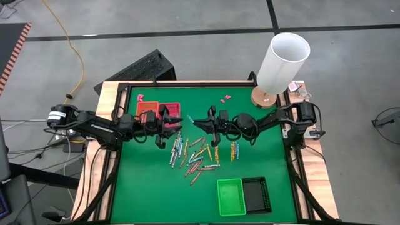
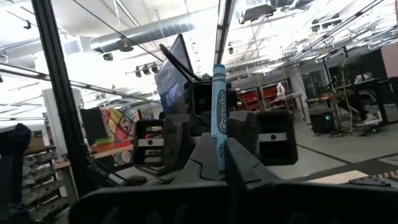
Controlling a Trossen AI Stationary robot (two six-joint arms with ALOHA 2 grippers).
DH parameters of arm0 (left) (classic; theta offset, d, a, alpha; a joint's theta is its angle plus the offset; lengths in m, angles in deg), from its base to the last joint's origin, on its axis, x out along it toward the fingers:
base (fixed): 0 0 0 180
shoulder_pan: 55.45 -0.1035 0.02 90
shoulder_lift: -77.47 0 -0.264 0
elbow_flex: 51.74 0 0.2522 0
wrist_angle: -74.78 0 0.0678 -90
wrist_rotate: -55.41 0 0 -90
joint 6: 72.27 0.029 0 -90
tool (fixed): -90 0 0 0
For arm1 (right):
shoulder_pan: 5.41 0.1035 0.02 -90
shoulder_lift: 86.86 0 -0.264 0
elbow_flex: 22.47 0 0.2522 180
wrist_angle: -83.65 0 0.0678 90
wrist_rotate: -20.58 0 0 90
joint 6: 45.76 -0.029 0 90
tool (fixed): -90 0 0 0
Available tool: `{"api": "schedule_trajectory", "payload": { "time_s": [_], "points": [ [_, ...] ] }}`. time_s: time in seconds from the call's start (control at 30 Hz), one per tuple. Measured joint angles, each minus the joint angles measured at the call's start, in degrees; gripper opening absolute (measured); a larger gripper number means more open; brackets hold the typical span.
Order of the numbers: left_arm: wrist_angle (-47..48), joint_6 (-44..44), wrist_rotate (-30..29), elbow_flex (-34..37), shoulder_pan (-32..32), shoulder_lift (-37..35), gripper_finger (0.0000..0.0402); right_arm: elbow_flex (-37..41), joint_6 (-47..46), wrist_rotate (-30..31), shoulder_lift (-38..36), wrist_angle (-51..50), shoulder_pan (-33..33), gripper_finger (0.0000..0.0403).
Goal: Sort crayons
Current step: Put the blue crayon into the red bin
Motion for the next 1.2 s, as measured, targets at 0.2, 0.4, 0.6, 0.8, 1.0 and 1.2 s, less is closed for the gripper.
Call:
{"api": "schedule_trajectory", "payload": {
  "time_s": [0.2, 0.4, 0.6, 0.8, 1.0, 1.2],
  "points": [
    [0.0, -0.3, 0.0, 0.0, 0.0, 0.0, 0.0148, -1.6, 0.3, -0.1, 0.0, -3.8, 0.4, 0.0001],
    [0.0, -0.7, 0.0, 0.0, 0.0, 0.0, 0.0148, -5.4, 3.2, -0.6, 0.0, -10.4, 1.7, 0.0001],
    [0.0, -0.8, 0.4, 0.0, 0.0, 0.0, 0.0148, -6.8, 3.6, -1.5, 0.0, -12.9, 1.8, 0.0001],
    [0.0, -1.3, 1.9, 0.0, 0.0, 0.0, 0.0148, -6.8, 3.4, -1.5, 0.0, -13.2, 1.4, 0.0001],
    [0.0, -1.3, 1.9, 0.0, 0.0, 0.0, 0.0148, -6.8, 3.4, -1.5, 0.0, -14.6, 1.4, 0.0001],
    [0.6, -0.6, 1.9, -1.9, 0.0, 0.4, 0.0132, -6.8, 3.4, -1.5, 0.0, -14.5, 1.4, 0.0001]
  ]
}}
